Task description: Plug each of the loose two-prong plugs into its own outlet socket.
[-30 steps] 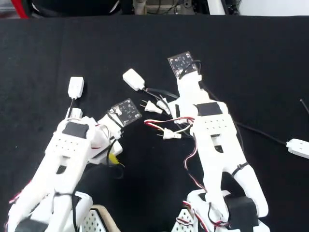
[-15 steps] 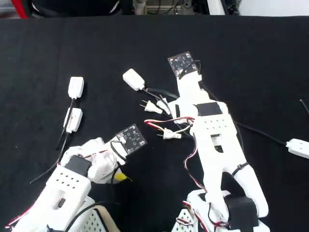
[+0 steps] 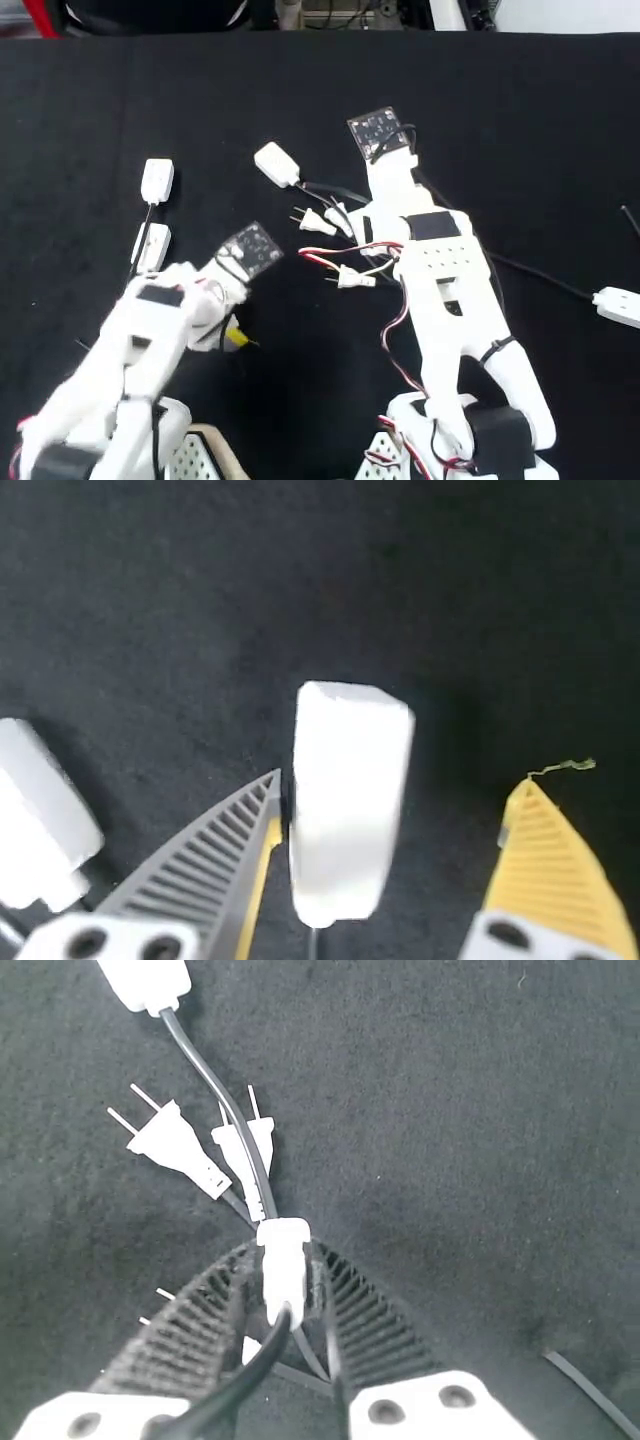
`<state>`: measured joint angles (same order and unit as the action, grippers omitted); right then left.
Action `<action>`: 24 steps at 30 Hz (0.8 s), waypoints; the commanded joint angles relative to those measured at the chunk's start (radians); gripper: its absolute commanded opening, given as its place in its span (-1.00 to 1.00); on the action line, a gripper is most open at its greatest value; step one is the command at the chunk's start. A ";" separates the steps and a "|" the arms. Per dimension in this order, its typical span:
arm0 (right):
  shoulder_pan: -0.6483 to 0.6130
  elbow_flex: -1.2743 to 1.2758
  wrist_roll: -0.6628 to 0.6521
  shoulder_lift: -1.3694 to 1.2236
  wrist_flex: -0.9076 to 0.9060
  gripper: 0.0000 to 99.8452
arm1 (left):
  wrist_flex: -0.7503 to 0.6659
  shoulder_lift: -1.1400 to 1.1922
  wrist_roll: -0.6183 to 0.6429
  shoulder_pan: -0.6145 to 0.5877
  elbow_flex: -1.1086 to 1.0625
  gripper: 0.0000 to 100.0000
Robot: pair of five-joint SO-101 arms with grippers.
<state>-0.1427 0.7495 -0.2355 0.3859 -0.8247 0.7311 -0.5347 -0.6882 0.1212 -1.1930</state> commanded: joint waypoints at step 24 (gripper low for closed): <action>0.015 -0.024 -0.009 -0.001 0.015 -0.98 | 0.203 -0.311 0.123 0.128 0.007 -0.89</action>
<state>-0.1427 0.7495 -0.2355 0.3859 -0.8247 0.9567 -0.7710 -0.5562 0.2256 -1.1607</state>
